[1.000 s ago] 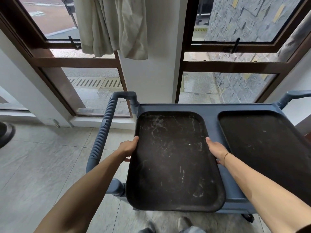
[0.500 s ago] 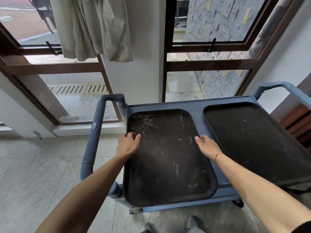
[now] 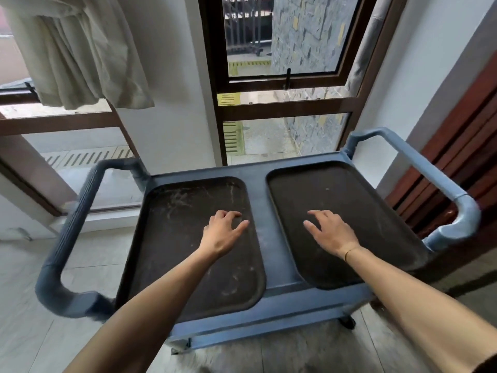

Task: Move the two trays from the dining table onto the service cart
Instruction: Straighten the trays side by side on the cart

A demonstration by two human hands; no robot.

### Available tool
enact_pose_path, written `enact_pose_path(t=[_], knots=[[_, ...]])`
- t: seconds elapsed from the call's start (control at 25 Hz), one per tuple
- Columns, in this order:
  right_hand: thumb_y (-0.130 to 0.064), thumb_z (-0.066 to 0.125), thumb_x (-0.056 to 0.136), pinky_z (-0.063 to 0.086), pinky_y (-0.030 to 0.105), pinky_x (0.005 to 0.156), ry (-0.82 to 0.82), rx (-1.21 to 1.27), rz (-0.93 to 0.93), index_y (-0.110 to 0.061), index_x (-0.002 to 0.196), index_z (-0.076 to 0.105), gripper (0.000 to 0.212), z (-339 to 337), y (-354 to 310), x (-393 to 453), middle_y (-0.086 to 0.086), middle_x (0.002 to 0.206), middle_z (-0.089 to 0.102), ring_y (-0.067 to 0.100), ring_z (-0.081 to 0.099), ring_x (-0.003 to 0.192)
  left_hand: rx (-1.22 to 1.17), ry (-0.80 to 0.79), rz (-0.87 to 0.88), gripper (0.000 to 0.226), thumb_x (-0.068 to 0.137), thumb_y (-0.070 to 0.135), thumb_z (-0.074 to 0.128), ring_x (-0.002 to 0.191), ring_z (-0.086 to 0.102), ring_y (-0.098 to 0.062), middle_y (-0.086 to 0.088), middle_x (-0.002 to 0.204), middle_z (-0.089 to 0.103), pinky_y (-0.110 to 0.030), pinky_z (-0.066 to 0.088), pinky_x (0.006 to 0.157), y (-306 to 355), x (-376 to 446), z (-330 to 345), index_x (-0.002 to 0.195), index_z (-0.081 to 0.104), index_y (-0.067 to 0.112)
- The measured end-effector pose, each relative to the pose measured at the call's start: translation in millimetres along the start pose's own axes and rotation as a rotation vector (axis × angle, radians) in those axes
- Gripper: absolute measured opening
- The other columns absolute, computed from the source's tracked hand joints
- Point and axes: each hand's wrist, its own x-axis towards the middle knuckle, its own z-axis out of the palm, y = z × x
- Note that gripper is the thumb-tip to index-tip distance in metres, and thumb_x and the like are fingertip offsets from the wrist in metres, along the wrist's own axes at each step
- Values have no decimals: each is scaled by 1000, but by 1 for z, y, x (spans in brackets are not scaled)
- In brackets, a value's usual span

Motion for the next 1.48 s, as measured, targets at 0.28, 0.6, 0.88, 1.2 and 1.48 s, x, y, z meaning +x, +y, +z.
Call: enact_pose_path(t=[0.28, 0.6, 0.88, 1.2, 1.48], knots=[[-56, 41, 95, 44, 46, 99, -18, -171, -163, -34, 140, 47, 50, -33, 111, -26, 0, 143, 49, 23, 45, 130, 69, -72, 87, 55, 91, 59, 50, 128, 43, -27, -6, 135, 50, -47, 36, 108, 94, -30, 87, 137, 52, 28], [-67, 23, 91, 43, 42, 96, -80, -267, -310, -39, 141, 45, 62, -17, 175, -60, -5, 144, 49, 18, 42, 133, 162, -81, 324, 59, 87, 67, 42, 120, 45, -19, 1, 127, 52, -40, 35, 108, 119, -59, 145, 132, 56, 31], [-65, 29, 94, 43, 42, 98, -98, -267, -445, -37, 138, 50, 57, -14, 206, -73, -6, 141, 53, 18, 47, 131, 278, -53, 430, 57, 89, 68, 42, 115, 49, -17, 4, 121, 58, -34, 34, 106, 106, -77, 168, 126, 60, 29], [-42, 56, 94, 55, 32, 59, 86, -198, -707, -25, 98, 73, 25, -12, 221, -70, -4, 93, 69, 17, 63, 79, 340, -4, 681, 22, 92, 43, 57, 82, 60, -15, 5, 93, 65, -31, 51, 75, 107, -76, 174, 100, 68, 26], [-34, 69, 89, 54, 32, 51, 150, -229, -764, -21, 91, 74, 14, -12, 221, -58, -3, 84, 69, 17, 62, 69, 384, -8, 762, 13, 89, 34, 63, 71, 60, -17, 4, 81, 63, -27, 45, 61, 113, -60, 171, 91, 71, 24]])
